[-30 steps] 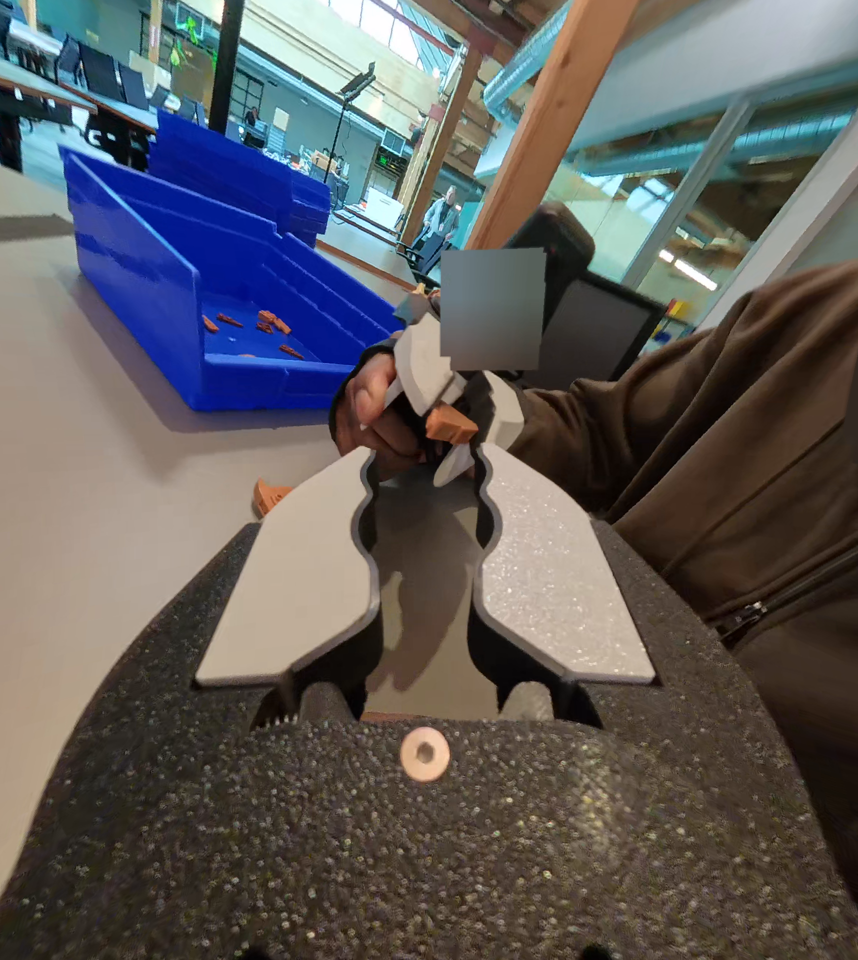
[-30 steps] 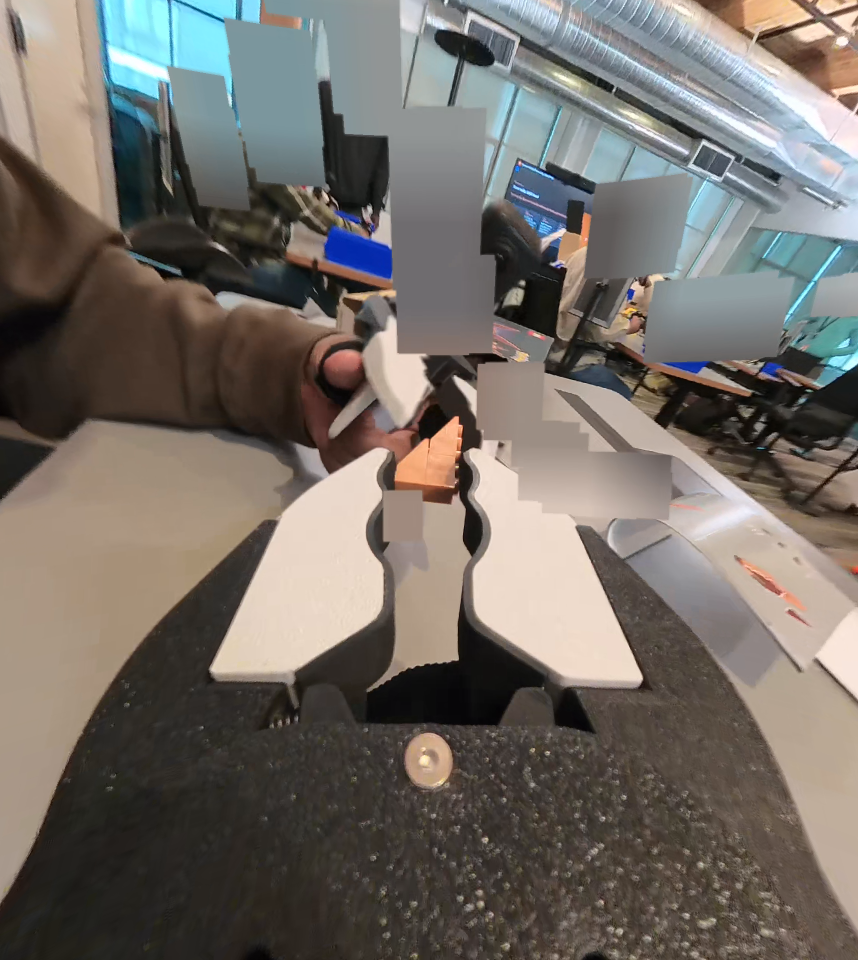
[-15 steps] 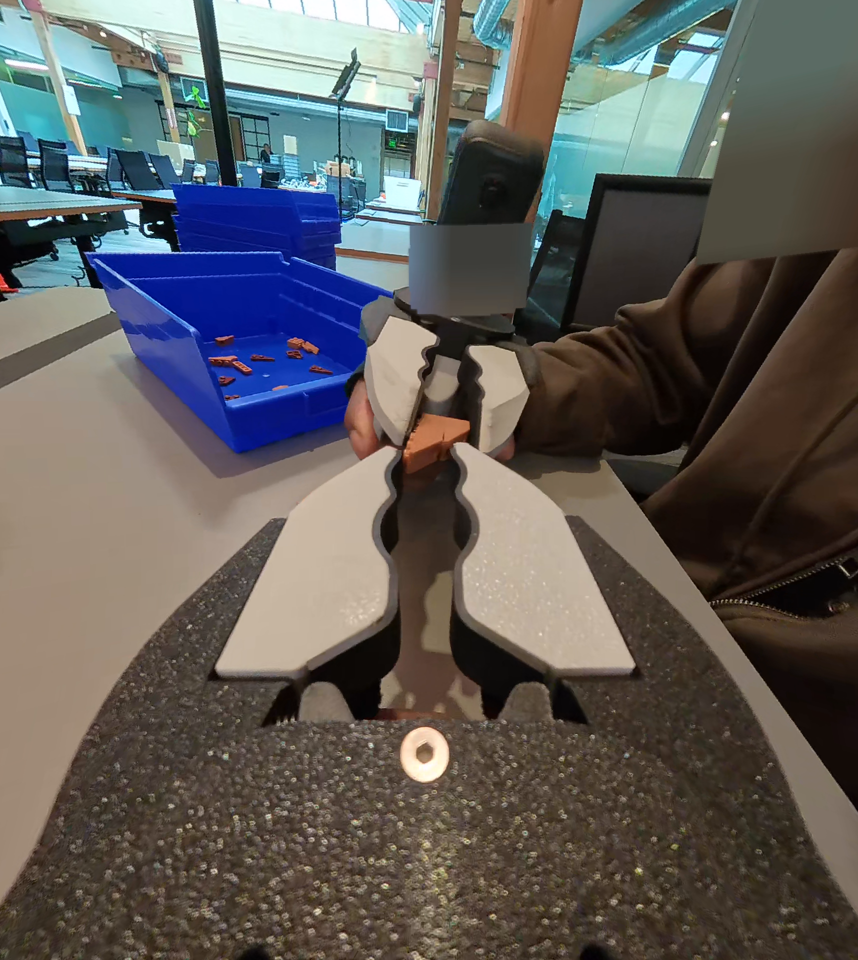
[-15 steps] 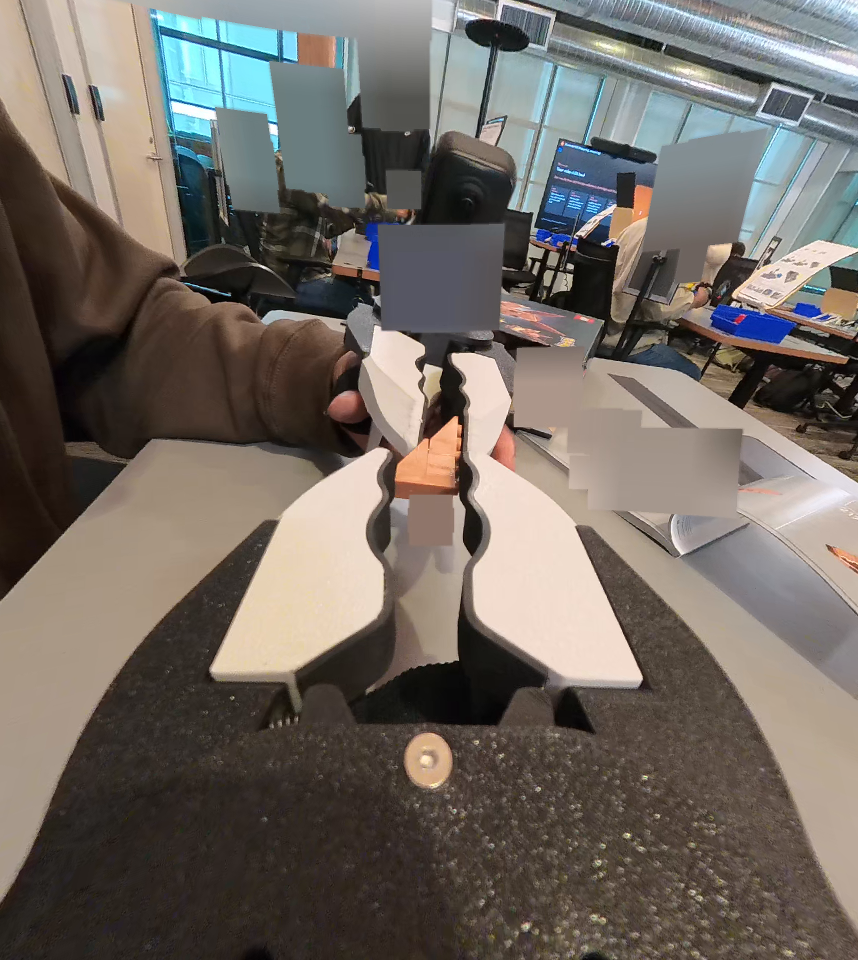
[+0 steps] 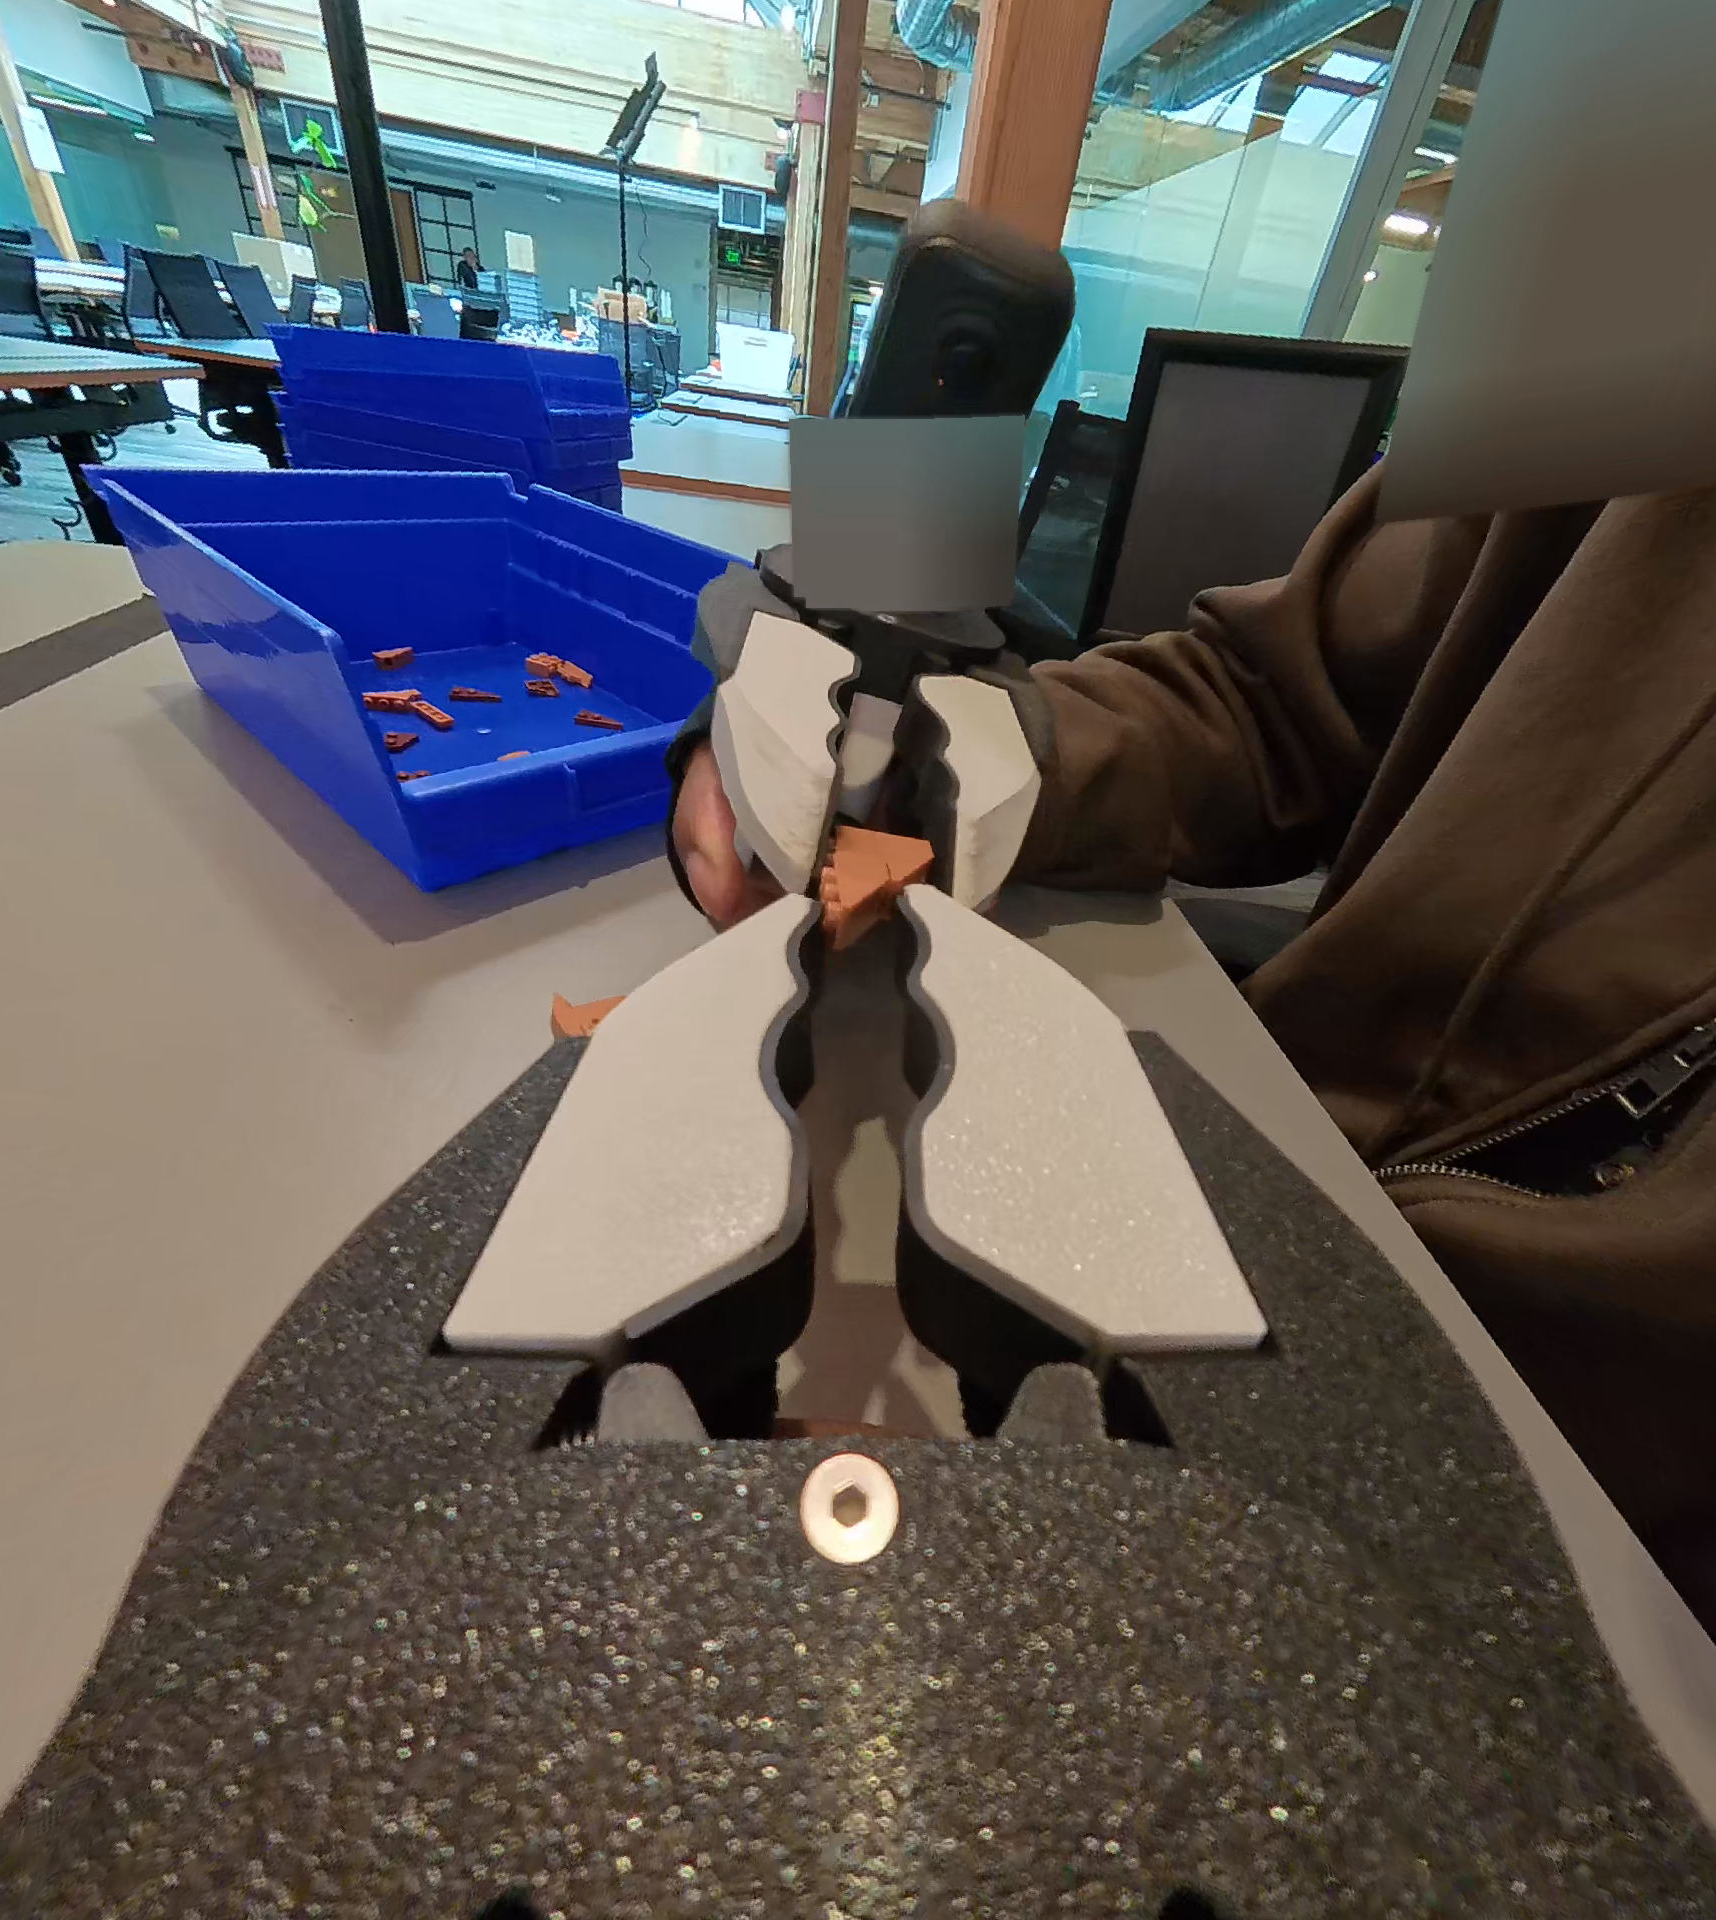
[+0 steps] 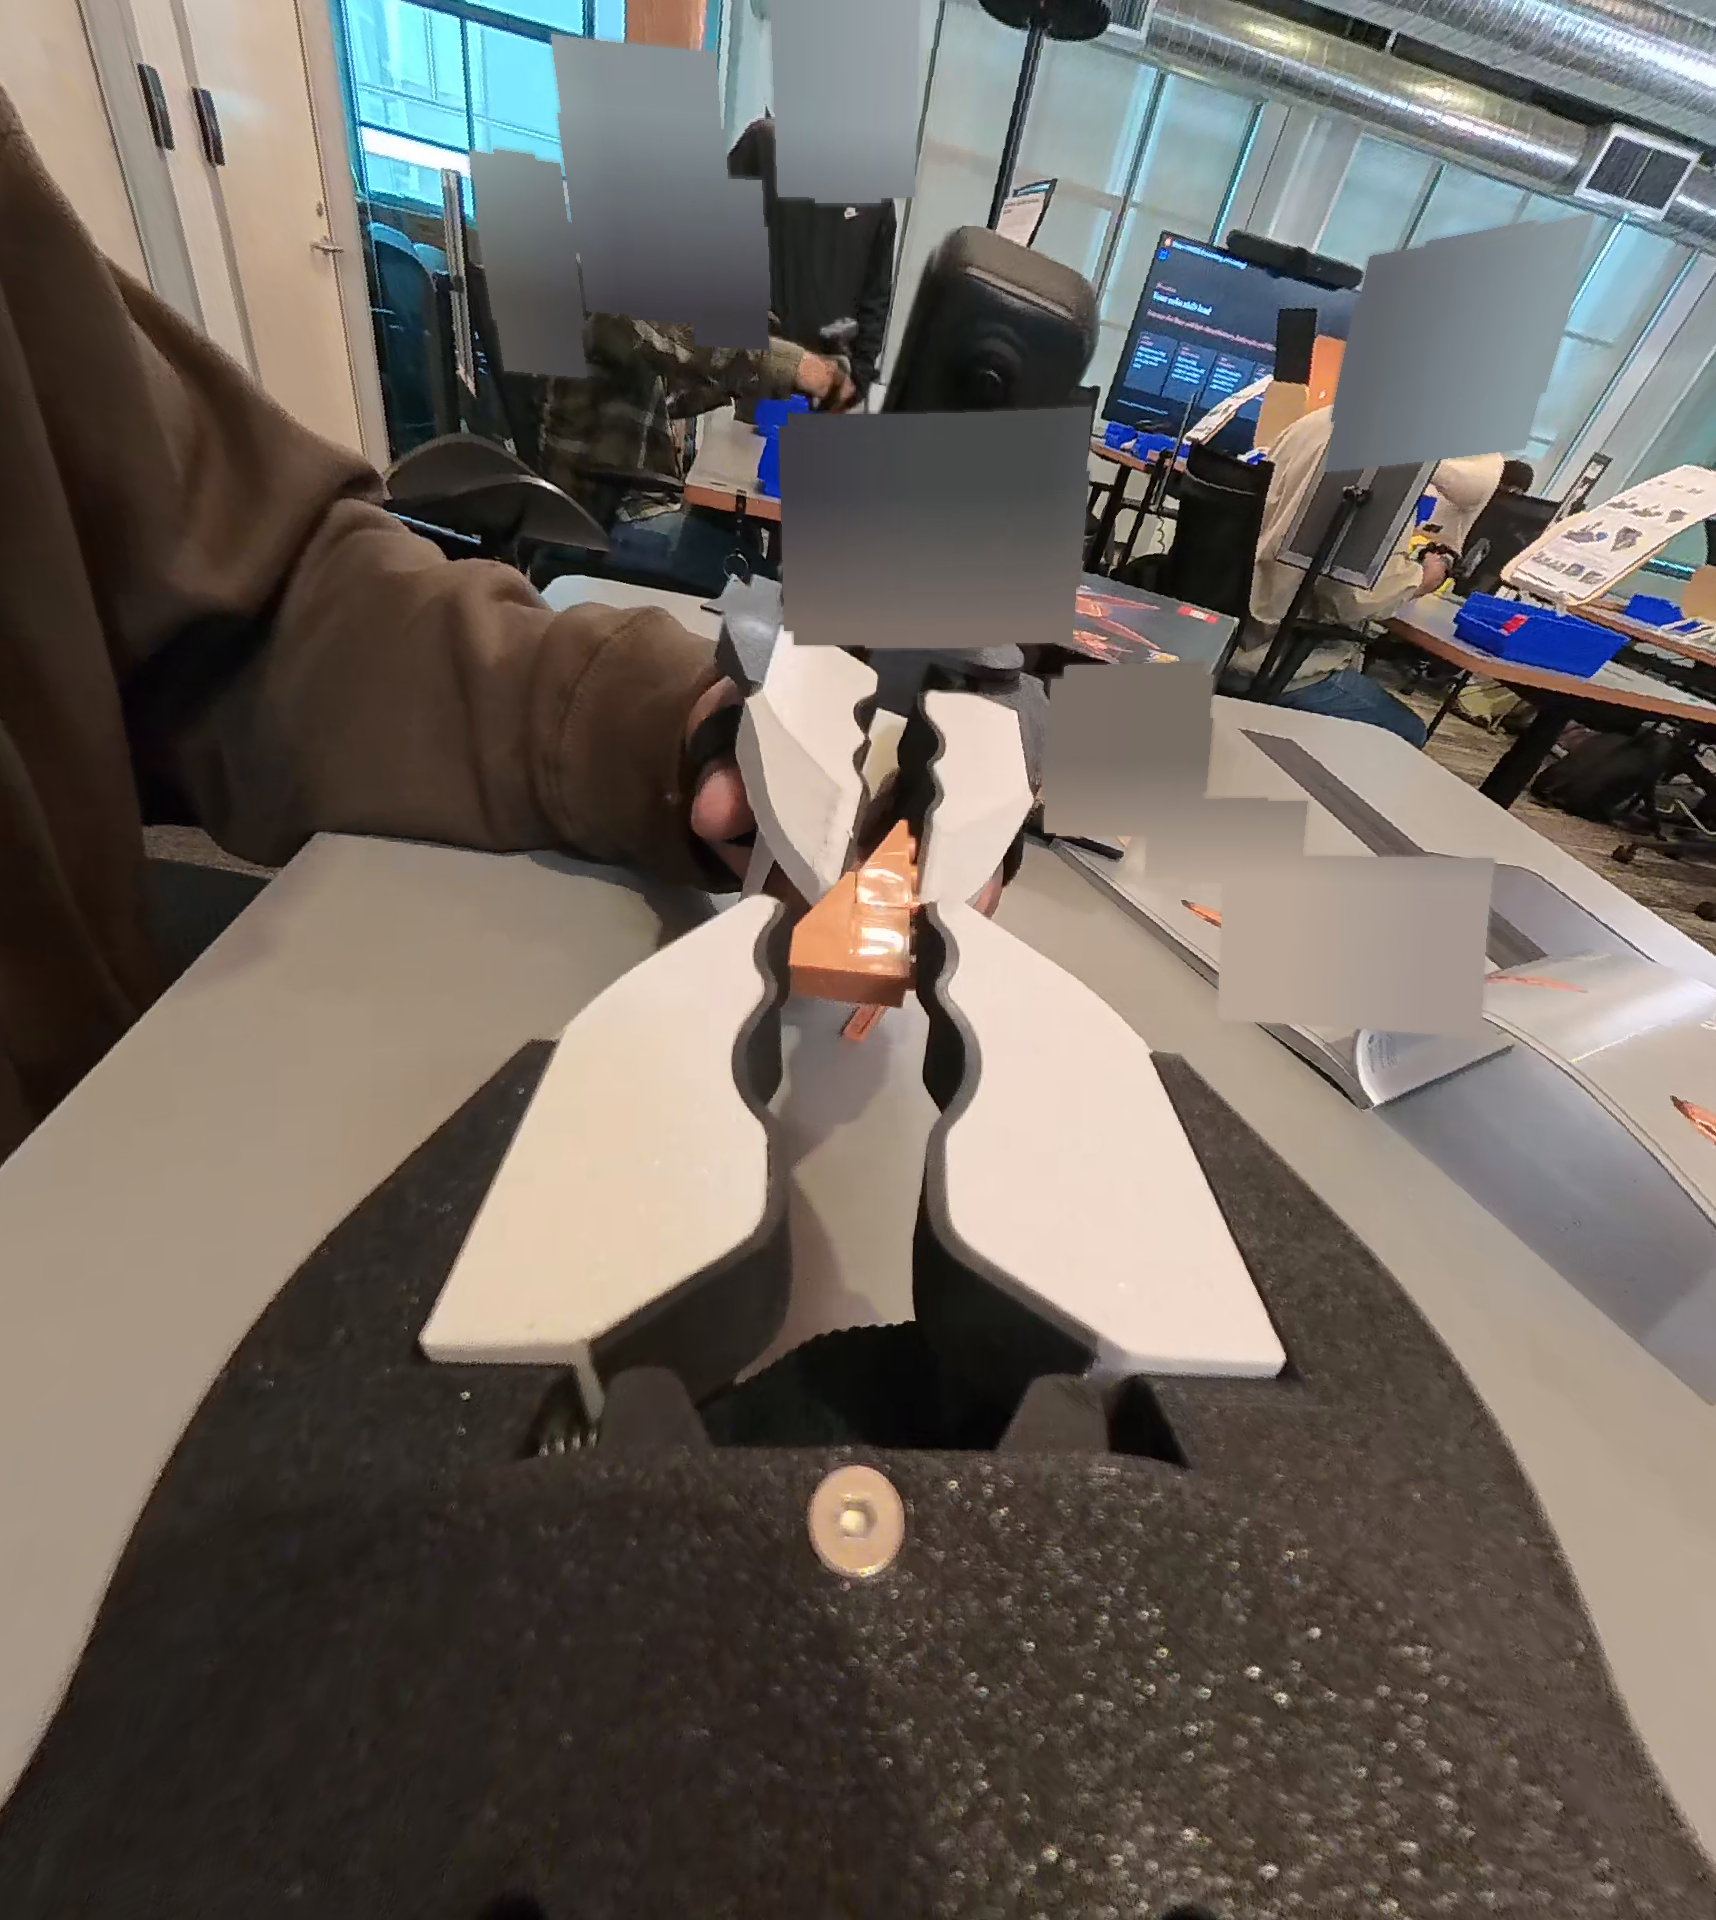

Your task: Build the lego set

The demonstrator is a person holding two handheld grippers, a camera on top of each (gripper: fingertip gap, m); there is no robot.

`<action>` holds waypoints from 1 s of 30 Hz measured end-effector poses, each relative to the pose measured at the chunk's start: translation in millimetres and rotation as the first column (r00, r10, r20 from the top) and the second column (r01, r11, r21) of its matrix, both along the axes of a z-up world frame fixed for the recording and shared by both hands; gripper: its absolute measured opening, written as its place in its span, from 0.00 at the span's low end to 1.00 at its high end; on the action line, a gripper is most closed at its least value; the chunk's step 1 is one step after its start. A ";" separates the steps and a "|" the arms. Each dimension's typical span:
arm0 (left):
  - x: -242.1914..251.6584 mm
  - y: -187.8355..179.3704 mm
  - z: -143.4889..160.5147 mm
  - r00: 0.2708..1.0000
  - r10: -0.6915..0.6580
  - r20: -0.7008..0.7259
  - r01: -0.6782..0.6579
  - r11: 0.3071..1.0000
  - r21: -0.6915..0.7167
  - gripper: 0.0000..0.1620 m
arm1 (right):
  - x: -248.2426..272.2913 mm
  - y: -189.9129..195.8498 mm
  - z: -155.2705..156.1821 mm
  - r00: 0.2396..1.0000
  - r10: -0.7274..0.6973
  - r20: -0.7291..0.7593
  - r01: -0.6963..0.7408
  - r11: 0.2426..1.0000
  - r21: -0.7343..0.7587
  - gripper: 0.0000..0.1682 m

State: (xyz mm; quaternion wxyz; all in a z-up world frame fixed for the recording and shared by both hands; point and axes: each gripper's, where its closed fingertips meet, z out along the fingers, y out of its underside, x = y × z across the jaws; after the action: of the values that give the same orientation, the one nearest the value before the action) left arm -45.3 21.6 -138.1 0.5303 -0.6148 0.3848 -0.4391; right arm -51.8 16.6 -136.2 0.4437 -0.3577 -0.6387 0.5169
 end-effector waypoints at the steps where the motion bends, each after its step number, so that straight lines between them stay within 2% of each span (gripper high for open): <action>1: 0.0 -0.6 -0.4 1.000 -0.006 0.000 0.006 1.000 -0.007 0.07 | -0.2 -0.5 -0.4 1.000 0.001 0.003 -0.001 1.000 0.005 0.13; 9: -0.8 -5.4 0.8 0.995 -0.070 0.066 0.076 0.993 -0.094 0.07 | -1.6 -4.5 0.9 1.000 -0.005 -0.005 0.006 0.999 0.053 0.13; 12: -2.8 4.3 3.5 0.989 -0.017 0.147 0.045 0.980 -0.192 0.07 | -4.8 7.8 4.1 0.995 -0.095 -0.030 0.097 0.992 0.086 0.13; 15: -5.9 11.8 3.5 0.978 0.030 0.208 0.031 0.959 -0.283 0.17 | -6.6 17.3 7.3 0.980 -0.185 -0.074 0.195 0.968 0.159 0.13; 18: -0.1 12.2 1.9 0.972 0.028 0.231 0.052 0.942 -0.332 0.17 | -6.9 20.9 8.8 0.966 -0.233 -0.110 0.253 0.939 0.231 0.13; 25: 5.0 16.4 3.7 0.939 0.056 0.340 0.096 0.905 -0.415 0.13 | -8.9 24.3 7.6 0.933 -0.311 -0.178 0.357 0.851 0.386 0.14; 30: 9.5 17.1 5.1 0.926 0.064 0.372 0.108 0.900 -0.422 0.06 | -10.7 24.6 5.8 0.921 -0.335 -0.200 0.389 0.825 0.410 0.14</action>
State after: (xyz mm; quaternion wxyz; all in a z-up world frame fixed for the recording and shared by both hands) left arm -35.7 38.7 -133.0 0.4382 -0.6172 0.1748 -0.6296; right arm -62.5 41.2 -130.4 0.6403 -0.3308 -0.6318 0.2852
